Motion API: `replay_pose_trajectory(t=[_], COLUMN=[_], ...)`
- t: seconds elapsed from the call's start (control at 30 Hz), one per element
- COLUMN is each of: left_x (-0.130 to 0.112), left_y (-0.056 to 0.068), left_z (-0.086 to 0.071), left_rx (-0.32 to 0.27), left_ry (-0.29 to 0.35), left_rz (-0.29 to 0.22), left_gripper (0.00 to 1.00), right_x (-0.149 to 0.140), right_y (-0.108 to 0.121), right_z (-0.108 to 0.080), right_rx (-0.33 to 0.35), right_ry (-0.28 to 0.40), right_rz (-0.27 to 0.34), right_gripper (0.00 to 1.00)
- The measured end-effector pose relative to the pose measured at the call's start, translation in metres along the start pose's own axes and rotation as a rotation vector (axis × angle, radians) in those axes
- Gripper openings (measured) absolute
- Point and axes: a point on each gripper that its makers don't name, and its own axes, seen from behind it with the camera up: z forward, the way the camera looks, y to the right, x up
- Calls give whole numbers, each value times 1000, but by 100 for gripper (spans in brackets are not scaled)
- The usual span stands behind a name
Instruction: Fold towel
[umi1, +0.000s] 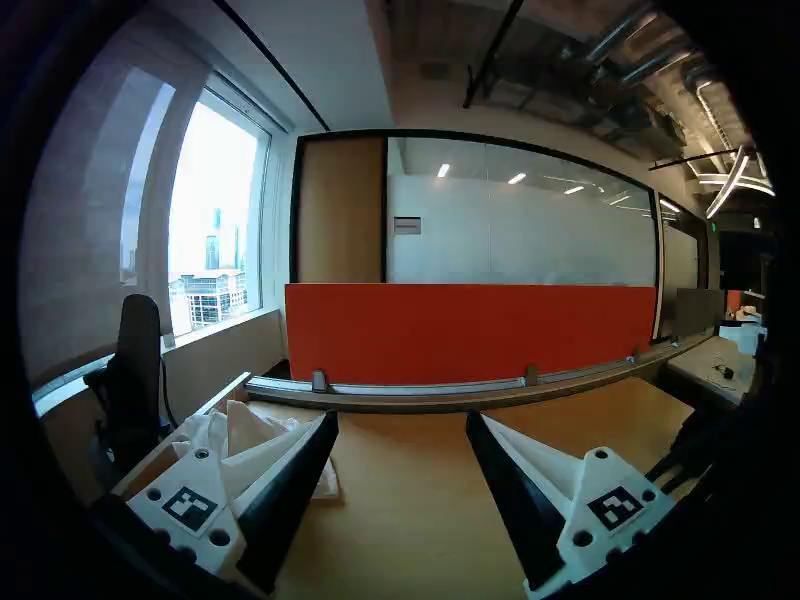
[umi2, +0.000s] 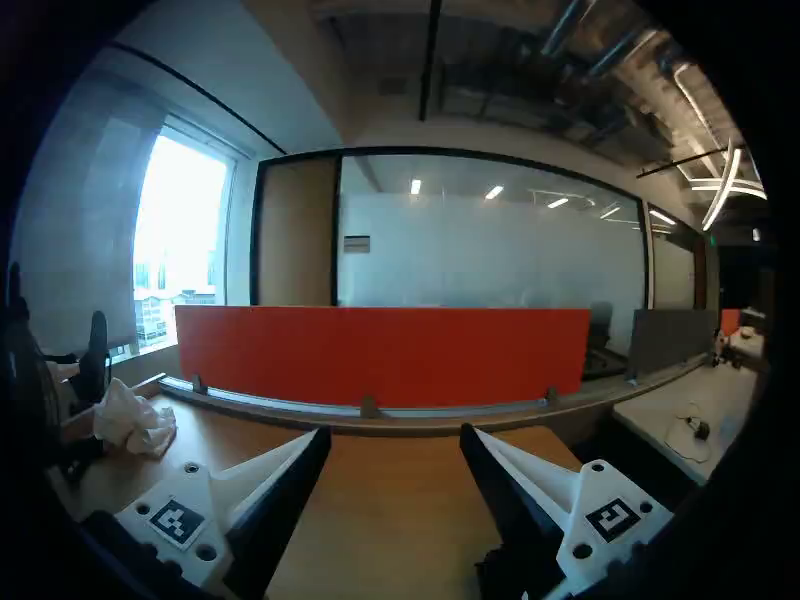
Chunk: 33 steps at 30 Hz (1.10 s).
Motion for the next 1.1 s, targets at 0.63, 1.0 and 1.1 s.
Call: replay_pose_trajectory(t=[0.63,1.0,1.1], left_x=[-9,-39,-49], left_y=[0,-11,-14], left_z=[-1,1,2], left_rx=[-20,2,7], left_ry=[48,77,88], left_rz=[-36,-36,-26], left_gripper=[95,95,95], right_x=[25,33,31], right_y=[-36,-61,-68], right_z=[1,2,3], right_rx=[18,38,39], right_ry=[-12,10,27], right_rz=[23,34,32], right_gripper=[100,100,100])
